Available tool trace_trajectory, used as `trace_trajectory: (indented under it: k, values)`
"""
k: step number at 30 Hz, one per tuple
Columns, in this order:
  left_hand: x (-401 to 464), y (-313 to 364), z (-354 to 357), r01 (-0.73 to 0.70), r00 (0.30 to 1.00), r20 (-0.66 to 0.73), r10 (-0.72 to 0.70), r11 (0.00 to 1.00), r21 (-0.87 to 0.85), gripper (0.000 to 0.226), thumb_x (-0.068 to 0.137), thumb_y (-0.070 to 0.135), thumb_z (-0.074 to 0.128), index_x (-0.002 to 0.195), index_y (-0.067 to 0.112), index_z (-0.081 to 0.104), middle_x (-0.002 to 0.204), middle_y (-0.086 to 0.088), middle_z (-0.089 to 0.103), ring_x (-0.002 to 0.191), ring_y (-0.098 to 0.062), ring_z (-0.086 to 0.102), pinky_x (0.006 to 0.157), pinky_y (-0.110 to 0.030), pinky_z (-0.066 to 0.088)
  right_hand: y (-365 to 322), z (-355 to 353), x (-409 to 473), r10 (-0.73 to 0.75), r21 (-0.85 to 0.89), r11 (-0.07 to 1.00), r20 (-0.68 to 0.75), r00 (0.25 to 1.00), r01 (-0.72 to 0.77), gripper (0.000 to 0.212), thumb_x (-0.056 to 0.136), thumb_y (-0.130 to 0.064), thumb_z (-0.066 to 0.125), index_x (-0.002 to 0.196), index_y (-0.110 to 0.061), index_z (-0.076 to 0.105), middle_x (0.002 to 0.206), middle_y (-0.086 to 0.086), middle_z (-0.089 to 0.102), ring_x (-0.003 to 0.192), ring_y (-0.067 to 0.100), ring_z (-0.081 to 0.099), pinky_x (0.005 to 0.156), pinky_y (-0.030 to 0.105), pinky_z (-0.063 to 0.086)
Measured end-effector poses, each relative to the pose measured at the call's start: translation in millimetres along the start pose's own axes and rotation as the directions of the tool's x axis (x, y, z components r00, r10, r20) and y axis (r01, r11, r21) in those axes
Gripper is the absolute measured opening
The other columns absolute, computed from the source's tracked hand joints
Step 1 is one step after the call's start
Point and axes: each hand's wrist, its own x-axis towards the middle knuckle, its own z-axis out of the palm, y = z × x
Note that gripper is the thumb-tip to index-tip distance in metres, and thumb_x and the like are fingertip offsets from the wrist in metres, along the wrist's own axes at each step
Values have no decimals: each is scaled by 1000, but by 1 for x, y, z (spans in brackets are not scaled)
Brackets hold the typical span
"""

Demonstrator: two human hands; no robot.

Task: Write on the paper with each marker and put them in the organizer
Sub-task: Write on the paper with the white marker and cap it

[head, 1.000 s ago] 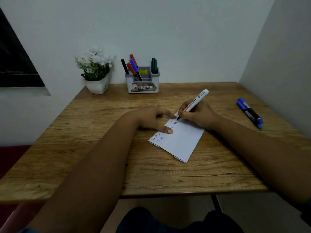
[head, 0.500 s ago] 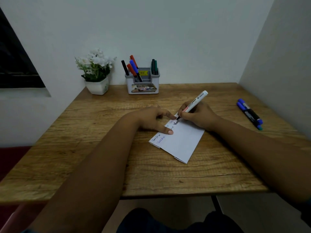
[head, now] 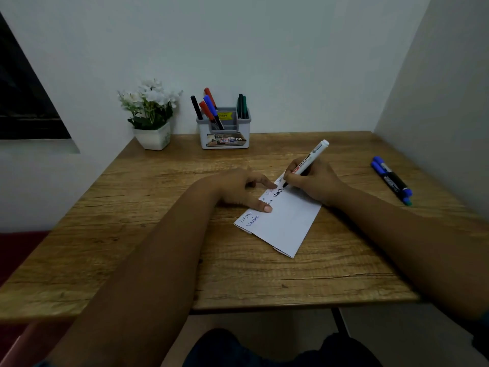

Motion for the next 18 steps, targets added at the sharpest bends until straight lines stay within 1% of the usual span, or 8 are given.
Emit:
trace_trajectory:
  k: [3, 8, 10, 12, 13, 14, 16, 18]
  values:
    - [-1, 1, 0, 6, 1000, 2, -6, 1000, 1, 67, 67, 64, 73, 128, 56, 47, 120, 6, 39, 115, -16, 43, 99, -42, 40, -2, 1, 0, 10, -14, 1000, 20, 1000, -10, 9, 85, -22, 68, 78, -15, 70, 85, -2, 74, 81, 11, 71, 77, 43, 61]
    - [-1, 2, -1, 6, 1000, 7, -6, 1000, 9, 66, 67, 64, 73, 127, 57, 47, 124, 5, 39, 119, -18, 43, 102, -44, 39, -4, 1, -1, 14, -35, 999, 3, 1000, -14, 10, 85, -22, 67, 78, -15, 69, 86, -1, 74, 83, 14, 70, 77, 44, 60]
    - [-1, 1, -1, 0, 1000, 6, 0, 1000, 2, 66, 66, 65, 72, 127, 57, 47, 121, 6, 39, 118, -18, 43, 101, -43, 39, -3, 2, 0, 17, -56, 998, 6, 1000, -16, 10, 85, -23, 67, 78, -17, 69, 85, 0, 73, 83, 14, 70, 76, 42, 60]
    - [0, 1, -1, -1, 1000, 7, 1, 1000, -7, 66, 66, 65, 72, 126, 57, 47, 120, 6, 39, 117, -17, 43, 101, -43, 40, -2, 1, 1, 45, -28, 999, -2, 999, -45, 12, 85, -21, 66, 74, -16, 67, 83, 0, 73, 82, 14, 70, 74, 39, 60]
    - [0, 1, -1, 2, 1000, 8, -1, 1000, -10, 67, 65, 66, 72, 126, 57, 47, 121, 6, 40, 117, -17, 43, 100, -42, 40, -1, 1, 1, 64, 36, 997, -23, 998, -63, 14, 84, -19, 65, 71, -14, 65, 79, 0, 72, 78, 13, 69, 72, 37, 58]
    - [0, 0, 0, 4, 1000, 5, -4, 1000, -10, 70, 64, 68, 72, 127, 57, 46, 122, 6, 41, 116, -16, 44, 99, -41, 40, -1, 0, 1, 87, 143, 987, -56, 995, -78, 15, 84, -16, 64, 70, -11, 63, 74, 2, 69, 72, 15, 65, 68, 35, 54]
    - [-1, -3, 2, 0, 999, -38, -1, 999, -35, 77, 64, 68, 73, 132, 50, 40, 117, 8, 45, 112, -13, 47, 94, -37, 41, -4, -4, 1, 136, 418, 905, -104, 985, -81, 11, 85, -12, 64, 75, -10, 61, 73, 9, 62, 68, 21, 56, 64, 31, 47]
    - [-2, -4, 1, 7, 990, -134, -33, 982, -189, 71, 76, 57, 70, 134, 35, 34, 110, 7, 49, 103, -11, 50, 89, -33, 44, -9, -9, -1, 168, 587, 806, -100, 981, -78, 15, 88, -23, 70, 80, -14, 60, 73, 6, 63, 60, 15, 53, 59, 26, 46]
